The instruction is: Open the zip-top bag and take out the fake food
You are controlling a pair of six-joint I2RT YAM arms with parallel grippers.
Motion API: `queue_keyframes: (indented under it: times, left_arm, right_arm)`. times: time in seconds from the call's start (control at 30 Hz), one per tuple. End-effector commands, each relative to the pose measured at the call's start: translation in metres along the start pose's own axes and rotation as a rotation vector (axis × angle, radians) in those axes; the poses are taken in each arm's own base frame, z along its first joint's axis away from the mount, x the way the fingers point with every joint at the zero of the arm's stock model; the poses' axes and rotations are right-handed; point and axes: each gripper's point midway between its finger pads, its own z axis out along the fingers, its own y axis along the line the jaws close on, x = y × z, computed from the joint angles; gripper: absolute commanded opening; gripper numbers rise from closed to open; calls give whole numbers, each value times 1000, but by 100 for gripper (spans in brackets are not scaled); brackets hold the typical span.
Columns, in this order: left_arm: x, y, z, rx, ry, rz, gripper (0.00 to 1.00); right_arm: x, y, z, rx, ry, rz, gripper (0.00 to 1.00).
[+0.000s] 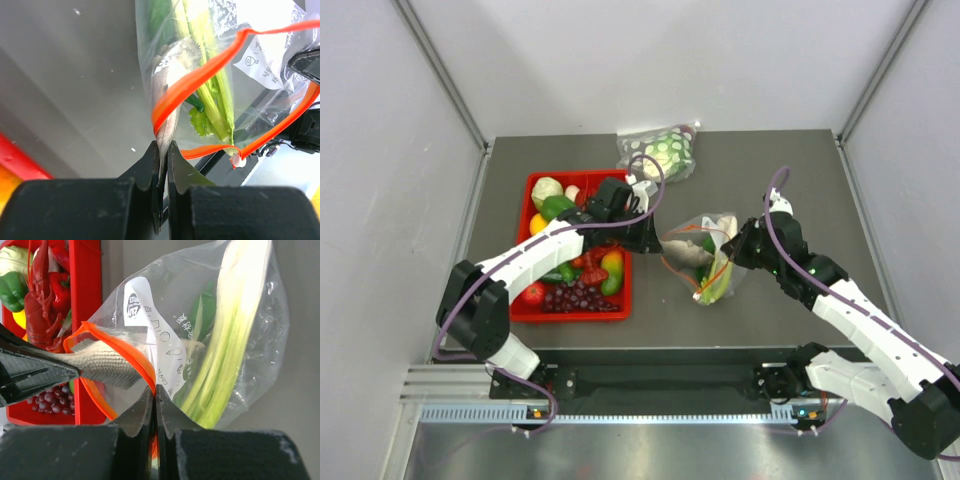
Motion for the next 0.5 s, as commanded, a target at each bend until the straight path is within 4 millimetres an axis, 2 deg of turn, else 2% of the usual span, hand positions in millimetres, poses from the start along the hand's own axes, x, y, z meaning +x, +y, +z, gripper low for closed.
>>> queue_keyframes:
  times: [0.0, 0.2, 0.23, 0.27, 0.3, 0.37, 0.4, 0.47]
  left_arm:
    - [-6, -3, -16, 15, -25, 33, 6]
    - [-8, -13, -17, 72, -21, 38, 10]
    - [-9, -17, -18, 89, -22, 42, 12]
    - [-9, -20, -19, 102, -22, 47, 21]
    - [-10, -22, -19, 116, -18, 48, 25]
    - [-10, -24, -19, 124, -19, 54, 28]
    - [-10, -24, -18, 127, -14, 53, 34]
    - [-9, -23, -15, 129, -9, 48, 34]
  right_arm:
    - [-12, 1, -3, -7, -54, 11, 0]
    - [-11, 2, -2, -9, -48, 9, 0]
    - [-10, 1, -2, -8, -44, 9, 0]
    - [-10, 1, -2, -9, -43, 11, 0]
    - [-9, 2, -1, -16, -39, 10, 0]
    - [-7, 2, 0, -17, -36, 13, 0]
    - [-7, 2, 1, -21, -33, 15, 0]
    - [-7, 3, 1, -23, -31, 14, 0]
